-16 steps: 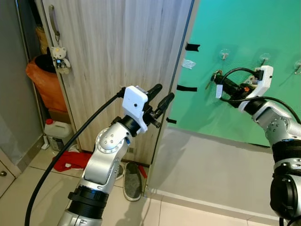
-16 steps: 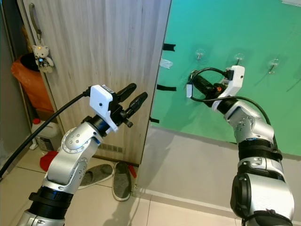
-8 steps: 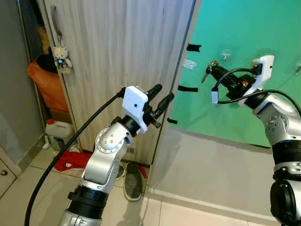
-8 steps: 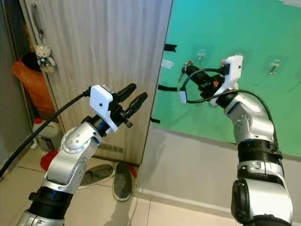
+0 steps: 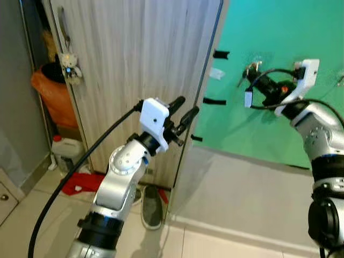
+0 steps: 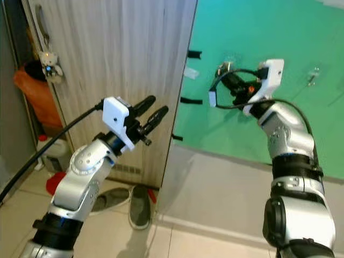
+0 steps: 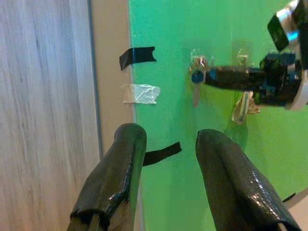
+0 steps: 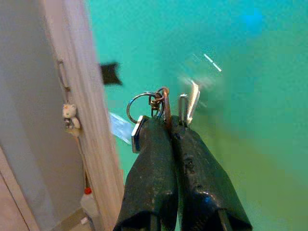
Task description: Hang keys on a hook
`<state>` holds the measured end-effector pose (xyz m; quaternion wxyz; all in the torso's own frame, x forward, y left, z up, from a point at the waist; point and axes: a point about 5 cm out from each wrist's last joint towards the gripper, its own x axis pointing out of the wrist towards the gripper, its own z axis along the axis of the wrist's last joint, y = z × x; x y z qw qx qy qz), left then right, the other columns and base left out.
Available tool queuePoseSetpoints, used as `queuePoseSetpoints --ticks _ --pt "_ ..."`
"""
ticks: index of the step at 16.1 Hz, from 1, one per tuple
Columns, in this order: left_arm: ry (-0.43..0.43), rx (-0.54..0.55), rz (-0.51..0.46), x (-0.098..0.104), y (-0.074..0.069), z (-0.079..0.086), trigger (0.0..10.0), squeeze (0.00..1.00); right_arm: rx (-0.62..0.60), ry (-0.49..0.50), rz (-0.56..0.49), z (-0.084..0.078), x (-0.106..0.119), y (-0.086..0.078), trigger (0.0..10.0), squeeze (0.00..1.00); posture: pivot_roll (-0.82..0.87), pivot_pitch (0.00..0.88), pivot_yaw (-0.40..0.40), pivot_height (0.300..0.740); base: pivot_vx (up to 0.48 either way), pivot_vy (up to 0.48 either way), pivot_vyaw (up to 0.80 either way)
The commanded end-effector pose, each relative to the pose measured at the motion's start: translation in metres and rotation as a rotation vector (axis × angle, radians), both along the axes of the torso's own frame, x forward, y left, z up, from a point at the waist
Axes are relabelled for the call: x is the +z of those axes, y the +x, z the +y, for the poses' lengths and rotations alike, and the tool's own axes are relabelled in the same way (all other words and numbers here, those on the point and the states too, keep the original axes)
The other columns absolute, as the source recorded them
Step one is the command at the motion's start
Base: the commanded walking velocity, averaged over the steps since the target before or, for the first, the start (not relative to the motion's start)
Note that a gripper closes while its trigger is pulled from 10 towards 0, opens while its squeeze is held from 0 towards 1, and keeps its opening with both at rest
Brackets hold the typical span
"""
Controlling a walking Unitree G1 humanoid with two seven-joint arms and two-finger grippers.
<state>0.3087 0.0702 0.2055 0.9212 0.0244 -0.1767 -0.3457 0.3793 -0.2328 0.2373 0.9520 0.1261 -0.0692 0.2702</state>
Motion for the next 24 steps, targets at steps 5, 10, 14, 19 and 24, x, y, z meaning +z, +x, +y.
queuePoseSetpoints --ticks 5,10,14,19,24 --pt "0.009 -0.014 -0.016 0.005 0.0 -0.004 10.0 0.0 -0.052 0.078 0.026 -0.012 0.0 0.003 0.0 0.0 -0.04 0.0 -0.11 0.74 0.0 0.0 0.0" --pt "0.012 -0.012 -0.017 0.005 0.001 -0.002 10.0 0.0 -0.011 0.034 -0.02 -0.014 0.001 -0.002 0.0 0.0 -0.04 0.0 -0.106 0.74 0.0 0.0 0.0" --pt "0.015 -0.015 -0.017 0.005 0.001 -0.003 10.0 0.0 0.048 0.013 -0.047 -0.009 0.005 -0.006 0.0 0.0 -0.04 0.0 -0.105 0.74 0.0 0.0 0.0" --pt "0.016 -0.014 -0.017 0.004 0.001 -0.003 10.0 0.0 0.052 -0.003 -0.019 -0.01 -0.004 -0.008 0.0 0.0 -0.04 0.0 -0.107 0.74 0.0 0.0 0.0" --pt "0.019 -0.016 -0.019 0.004 0.001 -0.003 10.0 0.0 0.023 0.017 0.037 -0.017 -0.014 -0.007 0.0 0.0 -0.04 0.0 -0.11 0.74 0.0 0.0 0.0"
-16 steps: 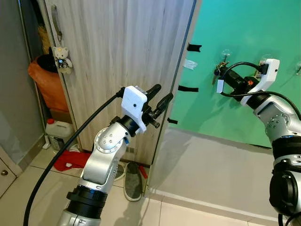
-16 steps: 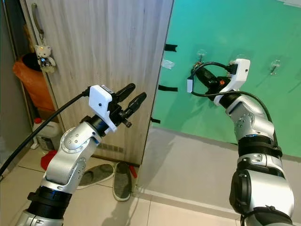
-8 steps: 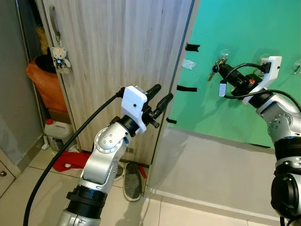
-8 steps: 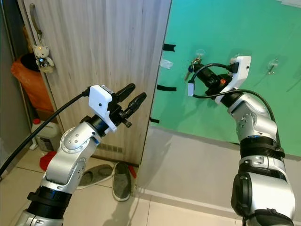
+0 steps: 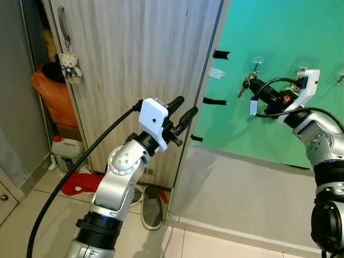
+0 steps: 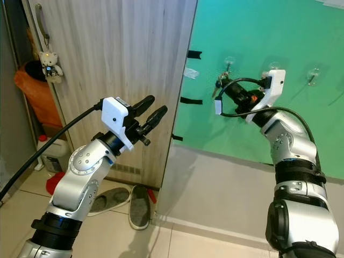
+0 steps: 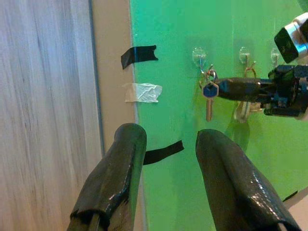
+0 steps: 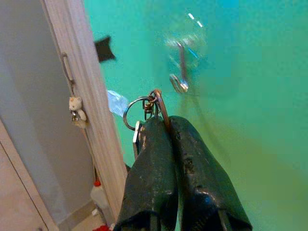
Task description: Hang keys on a hook
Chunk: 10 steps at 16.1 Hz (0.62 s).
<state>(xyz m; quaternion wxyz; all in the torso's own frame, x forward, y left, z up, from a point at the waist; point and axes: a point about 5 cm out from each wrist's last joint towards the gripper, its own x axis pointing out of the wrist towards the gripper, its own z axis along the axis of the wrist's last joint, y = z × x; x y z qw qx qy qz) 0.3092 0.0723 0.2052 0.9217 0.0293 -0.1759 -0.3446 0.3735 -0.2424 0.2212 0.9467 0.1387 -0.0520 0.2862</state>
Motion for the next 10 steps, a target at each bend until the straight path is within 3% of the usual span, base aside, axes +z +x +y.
queuePoseSetpoints --ticks 1,3,10 --pt "0.01 -0.02 -0.018 0.004 0.001 -0.005 10.0 0.0 -0.029 -0.005 0.021 -0.009 -0.004 -0.002 0.0 0.0 -0.04 0.0 -0.111 0.74 0.0 0.0 0.0" --pt "0.011 -0.019 -0.019 0.004 0.001 -0.005 10.0 0.0 -0.03 -0.007 0.019 -0.008 -0.007 -0.003 0.0 0.0 -0.03 0.0 -0.109 0.74 0.0 0.0 0.0" --pt "0.013 -0.02 -0.018 0.005 0.001 -0.004 10.0 0.0 0.044 -0.059 -0.12 0.003 0.024 -0.005 0.0 0.0 -0.04 0.0 -0.105 0.74 0.0 0.0 0.0"
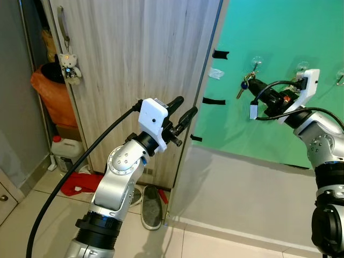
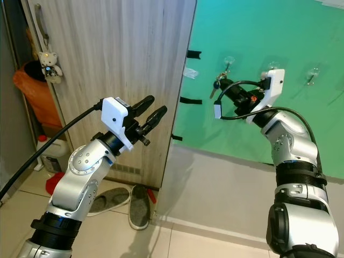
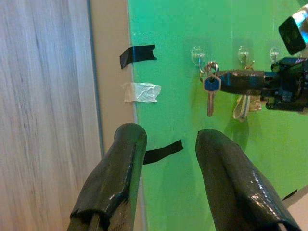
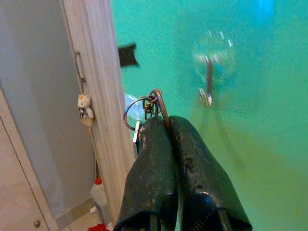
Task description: Hang keys on a hook
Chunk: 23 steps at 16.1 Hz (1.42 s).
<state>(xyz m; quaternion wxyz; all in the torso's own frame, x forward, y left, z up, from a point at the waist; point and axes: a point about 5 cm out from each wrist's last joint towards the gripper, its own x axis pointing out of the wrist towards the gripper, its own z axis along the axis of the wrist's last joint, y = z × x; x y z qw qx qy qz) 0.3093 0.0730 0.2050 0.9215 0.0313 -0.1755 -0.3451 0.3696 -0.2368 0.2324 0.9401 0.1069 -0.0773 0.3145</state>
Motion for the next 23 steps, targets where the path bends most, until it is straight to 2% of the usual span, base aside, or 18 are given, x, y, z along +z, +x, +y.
queuePoseSetpoints --ticks 1,11,14,16,20,23 --pt "0.008 -0.02 -0.017 0.005 0.001 -0.005 10.0 0.0 -0.003 -0.01 -0.047 -0.002 0.014 -0.001 0.0 0.0 -0.04 0.0 -0.104 0.74 0.0 0.0 0.0" --pt "0.012 -0.018 -0.017 0.005 0.001 -0.004 10.0 0.0 -0.121 0.108 0.05 -0.016 0.006 0.011 0.0 0.0 -0.03 0.0 -0.104 0.74 0.0 0.0 0.0" --pt "0.012 -0.018 -0.016 0.006 0.001 -0.004 10.0 0.0 -0.146 0.206 0.086 -0.023 0.005 0.012 0.0 0.0 -0.03 0.0 -0.104 0.74 0.0 0.0 0.0" --pt "0.013 -0.016 -0.016 0.006 0.001 -0.004 10.0 0.0 -0.153 0.225 0.119 -0.025 -0.001 0.012 0.0 0.0 -0.03 0.0 -0.105 0.74 0.0 0.0 0.0" --pt "0.014 -0.015 -0.016 0.005 0.001 -0.003 10.0 0.0 -0.103 0.097 0.097 -0.015 -0.008 0.01 0.0 0.0 -0.03 0.0 -0.103 0.74 0.0 0.0 0.0" --pt "0.017 -0.015 -0.014 0.004 0.0 -0.003 10.0 0.0 -0.019 0.024 0.038 -0.003 0.001 0.008 0.0 0.0 -0.03 0.0 -0.102 0.74 0.0 0.0 0.0"
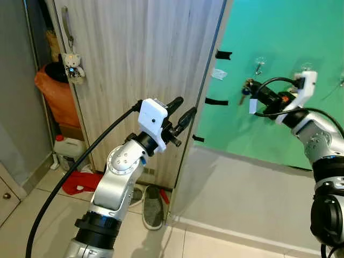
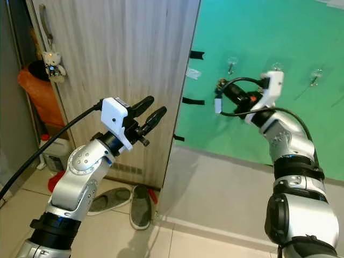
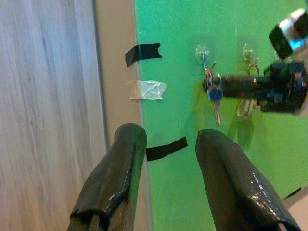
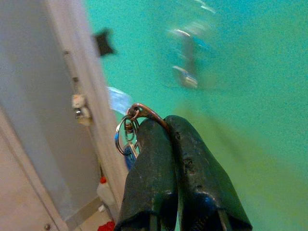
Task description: Hang keys on a hook
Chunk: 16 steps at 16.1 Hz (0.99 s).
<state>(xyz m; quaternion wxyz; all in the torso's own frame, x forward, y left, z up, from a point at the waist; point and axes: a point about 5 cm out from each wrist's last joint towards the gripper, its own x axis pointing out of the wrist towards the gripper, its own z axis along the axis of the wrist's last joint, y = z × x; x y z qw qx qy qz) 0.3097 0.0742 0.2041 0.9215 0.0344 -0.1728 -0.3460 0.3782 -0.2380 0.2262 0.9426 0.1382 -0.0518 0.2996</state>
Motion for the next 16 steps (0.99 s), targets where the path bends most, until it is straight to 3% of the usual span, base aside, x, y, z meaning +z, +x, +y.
queuePoseSetpoints --ticks 1,6,16 --pt "0.009 -0.015 -0.017 0.005 0.0 -0.005 10.0 0.0 0.01 -0.023 -0.049 -0.001 0.011 -0.001 0.0 0.0 -0.03 0.0 -0.103 0.74 0.0 0.0 0.0" --pt "0.009 -0.019 -0.017 0.005 0.0 -0.006 10.0 0.0 0.018 -0.025 -0.122 -0.001 0.029 -0.003 0.0 0.0 -0.03 0.0 -0.105 0.74 0.0 0.0 0.0" --pt "0.008 -0.022 -0.017 0.004 0.0 -0.007 10.0 0.0 -0.152 0.149 0.015 -0.028 0.015 0.0 0.0 0.0 -0.03 0.0 -0.11 0.74 0.0 0.0 0.0"
